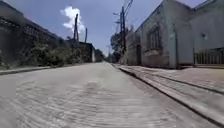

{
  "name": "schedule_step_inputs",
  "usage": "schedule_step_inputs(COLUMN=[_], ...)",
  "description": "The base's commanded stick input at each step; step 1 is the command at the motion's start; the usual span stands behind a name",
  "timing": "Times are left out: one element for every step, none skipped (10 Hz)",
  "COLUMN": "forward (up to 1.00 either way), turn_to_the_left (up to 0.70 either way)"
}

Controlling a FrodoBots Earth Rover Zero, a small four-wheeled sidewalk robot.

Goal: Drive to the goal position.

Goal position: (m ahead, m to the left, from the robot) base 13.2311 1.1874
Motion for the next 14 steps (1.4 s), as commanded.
schedule_step_inputs(forward=[1.00,1.00,1.00,1.00,1.00,1.00,1.00,1.00,1.00,1.00,1.00,1.00,1.00,1.00], turn_to_the_left=[0.00,0.00,0.00,0.00,0.00,0.00,0.00,0.00,0.00,0.00,-0.04,-0.07,-0.18,-0.36])
